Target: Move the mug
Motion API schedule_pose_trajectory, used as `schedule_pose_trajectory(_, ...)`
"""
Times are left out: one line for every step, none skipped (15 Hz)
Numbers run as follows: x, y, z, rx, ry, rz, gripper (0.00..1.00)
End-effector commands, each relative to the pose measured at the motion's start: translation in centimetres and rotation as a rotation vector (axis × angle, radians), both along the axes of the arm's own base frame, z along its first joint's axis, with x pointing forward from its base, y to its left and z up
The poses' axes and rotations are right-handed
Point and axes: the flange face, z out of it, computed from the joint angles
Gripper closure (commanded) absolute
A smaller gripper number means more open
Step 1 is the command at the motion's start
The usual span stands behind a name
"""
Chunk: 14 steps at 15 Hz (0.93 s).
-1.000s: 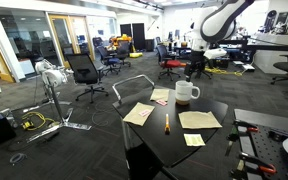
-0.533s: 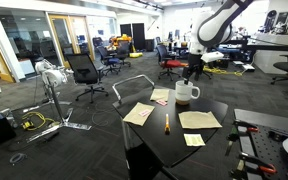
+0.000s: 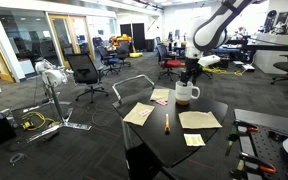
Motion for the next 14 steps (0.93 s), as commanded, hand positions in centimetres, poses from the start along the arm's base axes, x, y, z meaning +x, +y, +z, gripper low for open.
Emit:
schedule_pose_trajectory(1.1, 0.2, -0.1, -0.003, -0.017, 0.017, 0.43)
schedule_pose_trajectory(1.2, 0.3, -0.2, -0.003, -0.015, 0.020, 0.50)
schedule_pose_trajectory(1.3, 0.4, -0.2, -0.003, -0.014, 0.022, 0.59)
schedule_pose_trajectory(1.4, 0.5, -0.2, -0.004, -0.014, 0.024, 0.66)
schedule_pose_trajectory(1.6, 0.6, -0.2, -0.005, -0.013, 0.026, 0.74)
schedule_pose_trajectory(1.7, 0.6, -0.2, -0.004, -0.012, 0.028, 0.81)
schedule_pose_trajectory(1.8, 0.8, -0.2, -0.003, -0.008, 0.029, 0.89)
schedule_pose_trajectory(1.9, 0.9, -0.2, -0.002, -0.006, 0.031, 0.96)
schedule_pose_trajectory(1.9, 1.0, -0.2, -0.002, -0.001, 0.030, 0.99)
schedule_pose_trajectory(1.9, 1.1, -0.2, -0.003, 0.004, 0.025, 1.00)
schedule_pose_trajectory(1.8, 1.3, -0.2, -0.002, 0.016, 0.018, 1.00)
schedule_pose_trajectory(1.7, 1.5, -0.1, 0.004, 0.019, 0.018, 0.97)
schedule_pose_trajectory(1.4, 1.8, 0.1, 0.005, 0.023, 0.014, 0.97)
schedule_pose_trajectory(1.1, 2.1, 0.2, 0.005, 0.023, 0.012, 0.97)
